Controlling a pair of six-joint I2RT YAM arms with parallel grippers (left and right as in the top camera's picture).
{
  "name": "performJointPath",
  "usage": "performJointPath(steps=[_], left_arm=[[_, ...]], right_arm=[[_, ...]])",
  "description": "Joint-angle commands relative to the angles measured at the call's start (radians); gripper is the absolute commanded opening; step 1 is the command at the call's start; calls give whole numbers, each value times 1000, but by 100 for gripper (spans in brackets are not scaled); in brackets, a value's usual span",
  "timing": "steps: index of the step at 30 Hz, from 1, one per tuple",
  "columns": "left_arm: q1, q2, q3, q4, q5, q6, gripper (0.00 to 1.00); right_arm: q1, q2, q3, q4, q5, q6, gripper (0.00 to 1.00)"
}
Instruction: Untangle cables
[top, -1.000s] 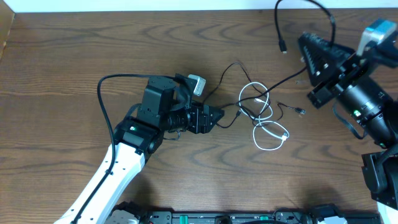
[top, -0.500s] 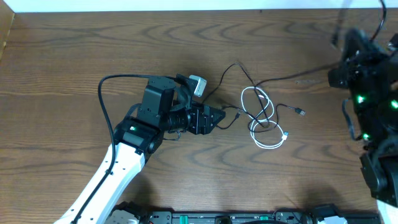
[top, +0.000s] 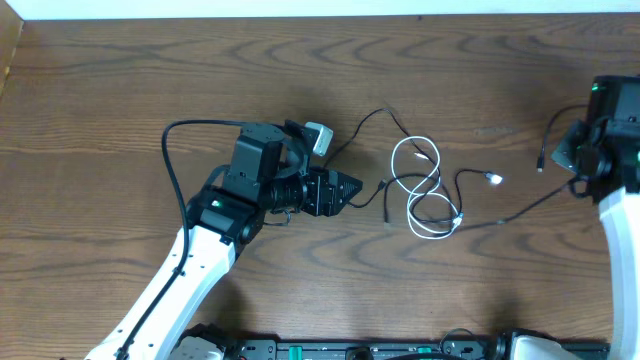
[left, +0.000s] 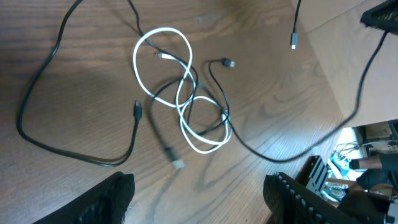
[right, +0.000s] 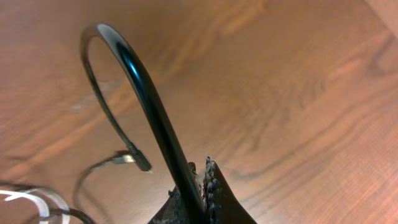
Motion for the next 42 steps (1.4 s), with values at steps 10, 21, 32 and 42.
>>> performJointPath(steps=[10, 21, 32, 42], left_arm=[[-2, 21, 17, -22, 10, 13, 71], [-2, 21, 17, -45, 10, 13, 71], [-2, 21, 17, -45, 10, 13, 71], [-2, 21, 17, -45, 10, 13, 71]], right_arm=[[-240, 68, 3, -13, -328, -92, 70], [-147, 68, -161, -171, -572, -93, 78], [-6, 68, -433, -89, -517, 27, 73], [-6, 68, -584, 18, -284, 415, 80]])
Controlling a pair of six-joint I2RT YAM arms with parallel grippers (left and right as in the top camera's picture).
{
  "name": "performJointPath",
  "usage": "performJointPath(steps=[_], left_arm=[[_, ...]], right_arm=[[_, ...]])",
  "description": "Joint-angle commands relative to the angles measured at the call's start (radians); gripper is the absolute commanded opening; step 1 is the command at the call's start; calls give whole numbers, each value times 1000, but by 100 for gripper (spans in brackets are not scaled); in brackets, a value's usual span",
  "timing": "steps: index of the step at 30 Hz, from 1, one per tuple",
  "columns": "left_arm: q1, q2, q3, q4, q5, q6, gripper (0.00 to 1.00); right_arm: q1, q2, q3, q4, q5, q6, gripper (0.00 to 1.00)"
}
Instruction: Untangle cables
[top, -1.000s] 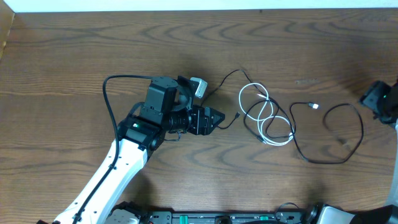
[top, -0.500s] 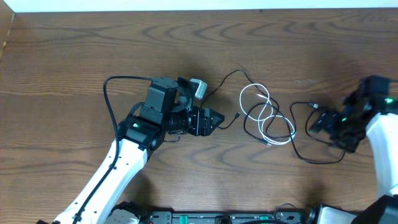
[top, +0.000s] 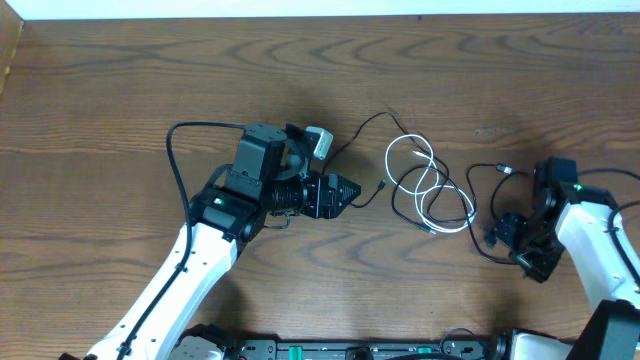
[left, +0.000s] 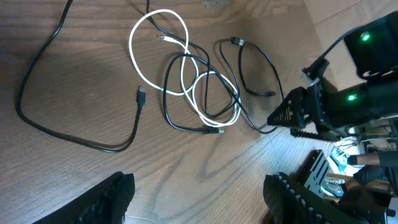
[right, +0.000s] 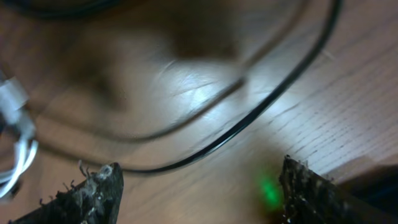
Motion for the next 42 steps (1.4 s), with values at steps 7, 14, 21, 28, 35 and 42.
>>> performJointPath(steps=[7, 14, 21, 28, 35, 42], left_arm=[[-2, 7, 17, -3, 9, 13, 71], [-2, 7, 17, -3, 10, 13, 71], [-2, 7, 17, -3, 9, 13, 71], [-2, 7, 17, -3, 9, 13, 71], [-2, 7, 17, -3, 9, 13, 71], [-2, 7, 17, -3, 9, 13, 71]], right_arm=[[5, -3, -154, 167, 76, 380, 80], [5, -3, -240, 344, -4, 379, 15], [4, -9, -214, 379, -5, 291, 1], [-21, -52, 87, 292, -251, -109, 1], [-36, -55, 561, 51, -364, -329, 1], [-37, -75, 876, 73, -366, -359, 1]])
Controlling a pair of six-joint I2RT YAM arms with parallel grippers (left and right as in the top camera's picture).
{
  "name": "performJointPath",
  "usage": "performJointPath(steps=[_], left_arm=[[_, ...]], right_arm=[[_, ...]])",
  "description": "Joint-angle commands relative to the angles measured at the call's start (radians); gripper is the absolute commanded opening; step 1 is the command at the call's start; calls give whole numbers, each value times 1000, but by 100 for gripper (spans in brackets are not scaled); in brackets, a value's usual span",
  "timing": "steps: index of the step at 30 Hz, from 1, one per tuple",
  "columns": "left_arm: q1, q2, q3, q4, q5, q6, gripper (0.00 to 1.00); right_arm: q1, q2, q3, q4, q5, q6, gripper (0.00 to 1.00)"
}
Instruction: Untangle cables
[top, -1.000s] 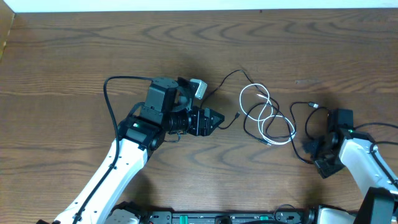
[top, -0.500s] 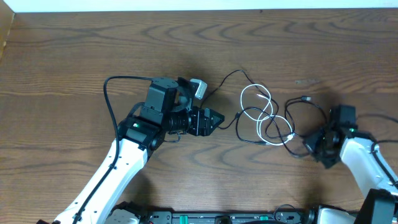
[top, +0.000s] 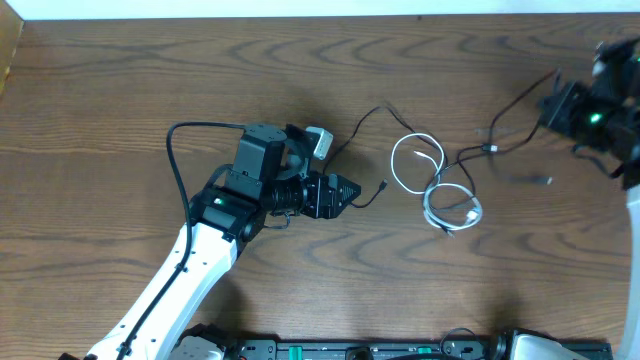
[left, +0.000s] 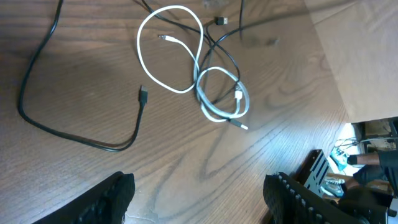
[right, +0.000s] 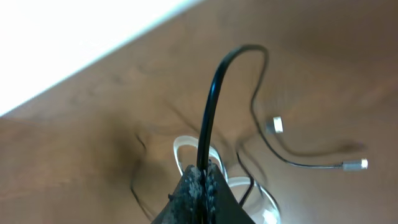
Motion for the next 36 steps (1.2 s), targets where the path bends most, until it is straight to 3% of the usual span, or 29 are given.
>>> performJointPath(steps=[1, 12, 18, 22, 25, 29, 36], left_arm=[[-2, 7, 17, -2, 9, 13, 71], [-2, 7, 17, -13, 9, 13, 71], [-2, 7, 17, -13, 8, 13, 71], [-2, 7, 17, -13, 4, 13, 71], [-2, 7, 17, -13, -10, 13, 71], [-2, 7, 17, -13, -10, 13, 71], [-2, 7, 17, -19, -10, 13, 71]], right_arm=[[-6, -32, 136, 48, -26, -55, 1], [-53, -94, 220, 352, 38, -41, 1], [-82, -97, 220, 352, 192, 2, 1], [-82, -97, 219, 294, 195, -130, 1], [-82, -83, 216, 223, 342, -195, 1], [-82, -22, 216, 107, 758, -197, 1], [-92, 111, 216, 38, 1101, -149, 1]])
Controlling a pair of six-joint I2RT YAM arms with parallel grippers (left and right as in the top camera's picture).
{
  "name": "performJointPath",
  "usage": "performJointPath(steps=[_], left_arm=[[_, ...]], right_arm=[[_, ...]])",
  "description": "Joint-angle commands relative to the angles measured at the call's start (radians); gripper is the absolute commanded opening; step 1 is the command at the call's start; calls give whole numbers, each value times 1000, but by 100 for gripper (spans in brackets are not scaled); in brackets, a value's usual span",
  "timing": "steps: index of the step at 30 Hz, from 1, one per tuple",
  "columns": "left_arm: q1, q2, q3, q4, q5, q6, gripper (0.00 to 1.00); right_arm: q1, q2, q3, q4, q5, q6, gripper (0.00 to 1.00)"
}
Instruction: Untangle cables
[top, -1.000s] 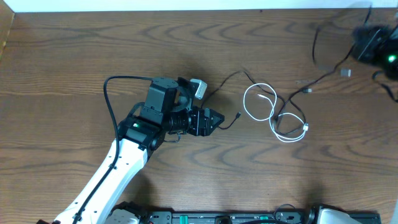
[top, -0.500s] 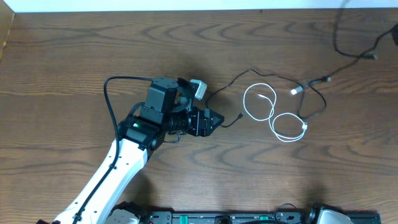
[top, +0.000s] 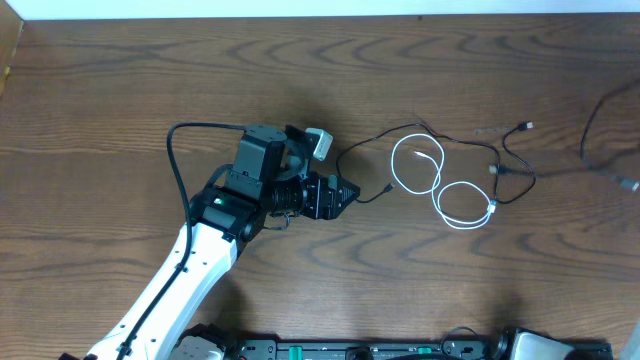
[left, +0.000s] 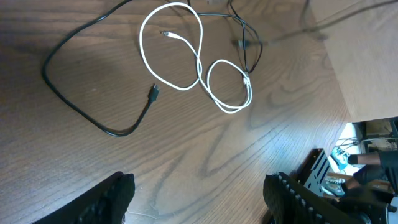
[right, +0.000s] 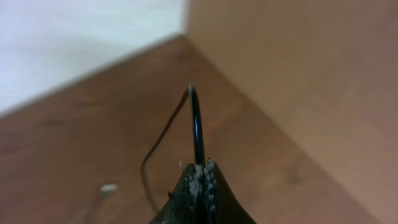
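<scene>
A white cable (top: 438, 185) lies in two open loops at mid-table, also in the left wrist view (left: 200, 67). One black cable (top: 372, 137) curves from beside my left gripper round over the white loops to the right. A second black cable (right: 196, 124) rises from my right gripper (right: 198, 169), which is shut on it; a stretch of it (top: 584, 140) shows at the overhead's right edge. The right arm itself is outside the overhead view. My left gripper (left: 199, 199) hovers open left of the cables, holding nothing.
The table is dark brown wood (top: 120, 80). Its far edge meets a white wall (top: 300, 8). In the left wrist view the table's right edge (left: 339, 93) drops off to equipment below.
My right gripper, still shut on the black cable, has gone from the overhead's upper right out of that view. The white cable's tight knot has opened into two loops. The left arm is unmoved.
My right gripper first held a black cable up at the right edge. Then it was open, low beside the tangle. Then it was shut on a black cable, raised at upper right. Now that cable is drawn far right and the white loops lie spread.
</scene>
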Motion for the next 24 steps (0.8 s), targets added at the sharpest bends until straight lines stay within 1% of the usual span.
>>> performJointPath(steps=[1, 2, 4, 9, 13, 17, 18, 19, 20, 21, 23, 24], left_arm=[[-1, 7, 17, -7, -5, 13, 71], [-1, 7, 17, -12, -5, 13, 70], [-1, 7, 17, -18, -5, 13, 70], [-1, 7, 17, -22, -5, 13, 70], [-1, 7, 17, -22, -5, 13, 70], [-1, 7, 17, -22, -6, 13, 70], [-1, 7, 17, -23, -5, 13, 70], [-1, 7, 17, -25, -5, 13, 70], [-1, 7, 17, -26, -5, 13, 71], [-1, 7, 17, -29, -6, 13, 70], [-1, 7, 17, -32, -6, 13, 70], [-1, 7, 17, -32, -6, 13, 70]], right_arm=[[-18, 68, 11, -7, 338, 48, 1], [-29, 92, 11, -8, 402, 86, 1], [-45, 117, 11, -16, 446, 119, 1], [-105, 150, 11, -63, 442, 277, 1], [-158, 163, 11, -67, 277, 289, 1], [-186, 169, 10, -70, 58, 266, 8], [-187, 169, 10, -74, 45, 267, 18], [-186, 170, 10, -82, 27, 267, 44], [-186, 170, 10, -87, 12, 267, 62], [-186, 170, 10, -90, -8, 267, 73], [-186, 170, 10, -92, -58, 266, 83], [-186, 170, 10, -95, -99, 266, 85]])
